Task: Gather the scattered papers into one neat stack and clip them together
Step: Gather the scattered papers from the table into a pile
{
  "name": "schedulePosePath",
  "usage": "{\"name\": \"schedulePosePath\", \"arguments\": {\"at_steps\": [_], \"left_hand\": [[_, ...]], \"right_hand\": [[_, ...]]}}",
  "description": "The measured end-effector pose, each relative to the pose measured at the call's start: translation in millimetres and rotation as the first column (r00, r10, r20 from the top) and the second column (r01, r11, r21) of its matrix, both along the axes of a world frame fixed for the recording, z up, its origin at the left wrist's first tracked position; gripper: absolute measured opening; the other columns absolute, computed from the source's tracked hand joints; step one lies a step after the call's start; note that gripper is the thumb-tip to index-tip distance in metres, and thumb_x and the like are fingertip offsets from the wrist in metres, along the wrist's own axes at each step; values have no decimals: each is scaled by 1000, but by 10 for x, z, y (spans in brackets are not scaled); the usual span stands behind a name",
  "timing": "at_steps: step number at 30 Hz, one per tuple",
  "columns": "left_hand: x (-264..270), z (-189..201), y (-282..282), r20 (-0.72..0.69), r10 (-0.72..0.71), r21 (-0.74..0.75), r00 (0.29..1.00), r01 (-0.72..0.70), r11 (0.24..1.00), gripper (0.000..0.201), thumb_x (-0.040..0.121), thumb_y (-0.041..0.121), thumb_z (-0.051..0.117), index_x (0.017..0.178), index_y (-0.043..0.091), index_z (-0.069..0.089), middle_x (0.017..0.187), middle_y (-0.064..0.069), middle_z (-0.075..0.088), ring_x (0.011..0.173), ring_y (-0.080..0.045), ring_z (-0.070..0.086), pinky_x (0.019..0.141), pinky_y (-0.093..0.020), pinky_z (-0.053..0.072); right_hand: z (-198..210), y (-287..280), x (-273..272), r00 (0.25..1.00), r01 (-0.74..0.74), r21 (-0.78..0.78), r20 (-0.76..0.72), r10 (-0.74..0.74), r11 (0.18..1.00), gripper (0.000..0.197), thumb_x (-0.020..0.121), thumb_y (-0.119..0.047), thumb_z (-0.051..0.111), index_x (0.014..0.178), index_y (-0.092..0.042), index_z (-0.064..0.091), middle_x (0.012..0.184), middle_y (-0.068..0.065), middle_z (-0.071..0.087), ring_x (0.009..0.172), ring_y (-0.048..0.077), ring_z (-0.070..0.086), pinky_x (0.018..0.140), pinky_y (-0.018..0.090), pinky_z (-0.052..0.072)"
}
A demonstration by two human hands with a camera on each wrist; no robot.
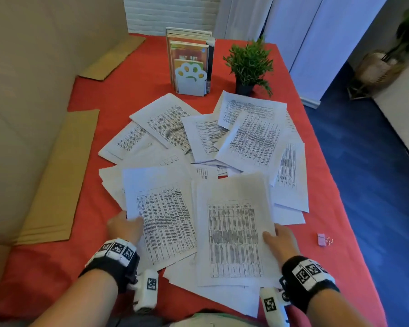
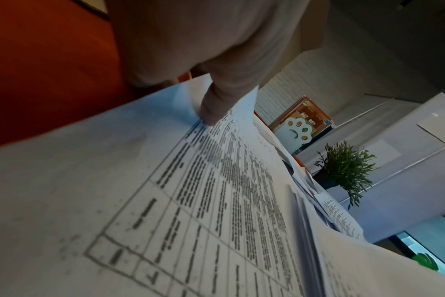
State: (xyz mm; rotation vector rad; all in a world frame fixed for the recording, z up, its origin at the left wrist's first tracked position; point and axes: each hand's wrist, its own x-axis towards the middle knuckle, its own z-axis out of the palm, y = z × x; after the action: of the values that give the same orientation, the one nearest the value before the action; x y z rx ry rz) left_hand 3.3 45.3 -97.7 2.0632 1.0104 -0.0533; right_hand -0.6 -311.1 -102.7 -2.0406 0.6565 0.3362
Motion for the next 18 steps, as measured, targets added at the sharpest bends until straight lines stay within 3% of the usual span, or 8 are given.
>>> {"name": "schedulePosePath", "arguments": {"at_steps": [2, 4, 7, 9, 11, 13, 15, 18], "left_hand": [[-8, 16, -44, 45, -2, -16, 999, 2, 1000, 20, 81, 6, 62, 98, -4, 65, 98, -22, 67, 74, -25, 55, 68, -30, 43], [-40, 29, -58, 102, 58, -16, 993, -56, 998, 30, 79, 6, 66, 108, -1, 60, 106, -23, 67, 77, -25, 55, 72, -31, 45], [-105, 45, -91, 173, 153, -89, 973, -139, 986, 71, 76, -1, 69, 136, 6, 32, 122, -24, 59, 96, -33, 60, 83, -37, 46], [-136, 60, -93, 180, 170, -135, 969, -147, 980, 91, 77, -2, 69, 147, 16, 14, 124, -23, 59, 110, -38, 59, 93, -42, 44], [-157, 16, -57, 177, 123, -117, 976, -103, 988, 77, 79, 0, 66, 143, 12, 25, 126, -22, 58, 112, -38, 58, 92, -42, 44], [-168, -21, -9, 182, 60, -77, 981, -47, 996, 45, 82, 1, 63, 123, 3, 46, 118, -22, 60, 107, -38, 59, 86, -38, 44], [-193, -5, 34, 199, 26, -57, 980, -15, 998, 30, 83, 1, 61, 112, 1, 51, 112, -20, 61, 103, -35, 59, 84, -37, 43], [-218, 39, 131, 255, 8, -24, 967, -2, 1000, 28, 85, -2, 57, 113, 0, 54, 107, -13, 60, 96, -26, 56, 84, -34, 40]], "right_hand": [[28, 40, -53, 998, -53, 52, -28, 55, 997, 16, 85, 0, 53, 95, -7, 62, 91, 17, 70, 82, 32, 69, 78, 43, 58], [18, 45, -92, 998, -52, 90, -34, 55, 995, 25, 83, 4, 52, 99, -14, 59, 96, 14, 69, 85, 29, 68, 82, 46, 57], [-15, 16, -135, 1000, 16, 145, 16, -19, 989, 50, 80, 7, 54, 120, -21, 44, 106, 8, 63, 92, 30, 65, 88, 50, 54], [-21, 11, -139, 999, 38, 217, 14, -42, 975, 66, 81, 7, 56, 133, -28, 35, 104, 0, 61, 92, 28, 65, 91, 50, 52], [-16, 18, -125, 1000, 12, 216, -4, -11, 976, 44, 81, 7, 55, 115, -21, 53, 99, 4, 67, 87, 25, 67, 89, 48, 54], [-5, 6, -104, 1000, -30, 150, -2, 31, 988, 26, 80, 6, 53, 96, -12, 64, 96, 20, 71, 78, 25, 66, 81, 43, 55], [-8, -73, -86, 999, -31, 103, 18, 29, 994, 20, 81, 3, 54, 94, -7, 64, 95, 27, 68, 76, 27, 64, 78, 46, 55], [7, -286, -49, 999, 6, 101, 35, -10, 995, 23, 82, 3, 56, 94, -16, 63, 96, 19, 69, 89, 34, 67, 87, 55, 53]]}}
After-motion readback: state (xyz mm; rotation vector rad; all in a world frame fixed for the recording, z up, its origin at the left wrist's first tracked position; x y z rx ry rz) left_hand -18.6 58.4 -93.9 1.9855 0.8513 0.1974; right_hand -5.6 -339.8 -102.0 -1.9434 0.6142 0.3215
